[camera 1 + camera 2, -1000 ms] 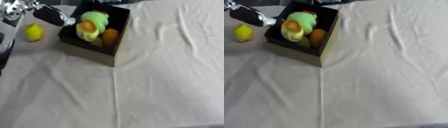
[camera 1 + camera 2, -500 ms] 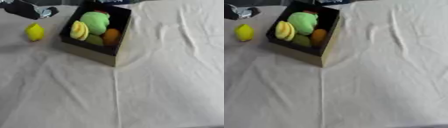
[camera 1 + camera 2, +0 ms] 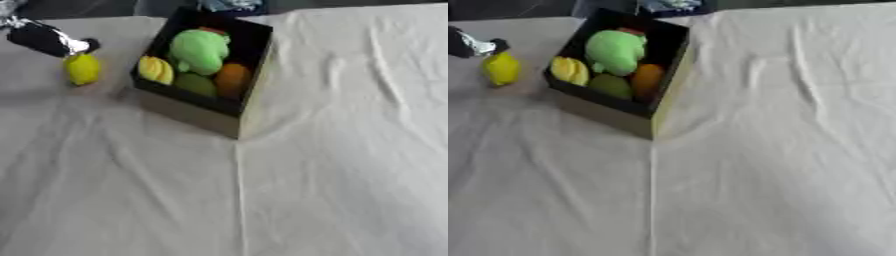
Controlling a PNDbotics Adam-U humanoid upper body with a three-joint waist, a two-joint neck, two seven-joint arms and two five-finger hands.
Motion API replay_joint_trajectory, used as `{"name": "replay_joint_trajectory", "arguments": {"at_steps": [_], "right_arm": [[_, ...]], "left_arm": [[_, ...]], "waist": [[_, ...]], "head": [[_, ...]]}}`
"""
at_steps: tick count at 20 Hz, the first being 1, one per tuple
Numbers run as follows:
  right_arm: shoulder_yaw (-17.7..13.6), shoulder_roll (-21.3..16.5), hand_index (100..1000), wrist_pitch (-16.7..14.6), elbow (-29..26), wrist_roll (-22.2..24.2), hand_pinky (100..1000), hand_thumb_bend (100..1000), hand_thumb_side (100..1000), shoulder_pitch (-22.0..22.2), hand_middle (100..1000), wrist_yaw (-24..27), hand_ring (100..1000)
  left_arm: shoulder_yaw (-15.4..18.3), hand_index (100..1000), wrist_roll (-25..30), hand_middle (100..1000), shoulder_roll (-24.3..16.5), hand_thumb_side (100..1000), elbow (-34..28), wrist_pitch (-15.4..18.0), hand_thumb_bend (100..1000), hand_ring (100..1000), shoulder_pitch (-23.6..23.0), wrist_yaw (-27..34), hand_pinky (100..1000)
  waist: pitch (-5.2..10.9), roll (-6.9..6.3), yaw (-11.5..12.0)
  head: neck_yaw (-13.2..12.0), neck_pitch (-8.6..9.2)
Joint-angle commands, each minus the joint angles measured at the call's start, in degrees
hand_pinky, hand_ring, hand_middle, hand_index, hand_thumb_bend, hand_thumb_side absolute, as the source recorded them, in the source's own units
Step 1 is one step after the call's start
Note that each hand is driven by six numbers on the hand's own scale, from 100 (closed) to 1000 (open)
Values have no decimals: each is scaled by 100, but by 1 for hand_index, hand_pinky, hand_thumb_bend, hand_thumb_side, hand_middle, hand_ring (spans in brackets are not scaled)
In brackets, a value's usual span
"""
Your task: Pick up objects on the table and place them in the box.
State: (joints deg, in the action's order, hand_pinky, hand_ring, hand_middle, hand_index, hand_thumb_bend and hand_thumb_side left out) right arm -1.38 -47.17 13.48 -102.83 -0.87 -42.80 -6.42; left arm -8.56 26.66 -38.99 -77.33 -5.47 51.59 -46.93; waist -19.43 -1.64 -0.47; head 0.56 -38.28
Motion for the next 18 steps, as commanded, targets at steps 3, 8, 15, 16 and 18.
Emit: {"name": "replay_joint_trajectory", "arguments": {"at_steps": [3,8,15,16,18], "right_arm": [[-97,-222,682,5,-59,-48,866,100,405,-80,551,61,852],[-102,-220,681,17,-62,-54,866,100,417,-83,550,66,852],[-109,-230,681,34,-52,-61,866,100,428,-81,549,71,852],[-110,-230,681,37,-50,-62,867,100,430,-81,549,72,852],[-108,-230,681,41,-48,-61,867,100,432,-84,548,75,852]], "left_arm": [[119,939,27,856,-84,401,388,-44,536,863,140,-196,878],[171,930,26,848,-25,374,679,-114,556,861,160,-293,876],[209,918,134,834,2,370,886,-207,556,852,160,-221,861],[217,916,138,833,9,370,903,-207,554,850,162,-210,859],[229,918,135,835,22,370,934,-203,551,849,169,-193,858]], "waist": [[-20,22,-23],[-95,9,-50],[-178,5,-71],[-189,6,-71],[-209,8,-71]], "head": [[-16,111],[-27,138],[-16,85],[-20,69],[-34,55]]}}
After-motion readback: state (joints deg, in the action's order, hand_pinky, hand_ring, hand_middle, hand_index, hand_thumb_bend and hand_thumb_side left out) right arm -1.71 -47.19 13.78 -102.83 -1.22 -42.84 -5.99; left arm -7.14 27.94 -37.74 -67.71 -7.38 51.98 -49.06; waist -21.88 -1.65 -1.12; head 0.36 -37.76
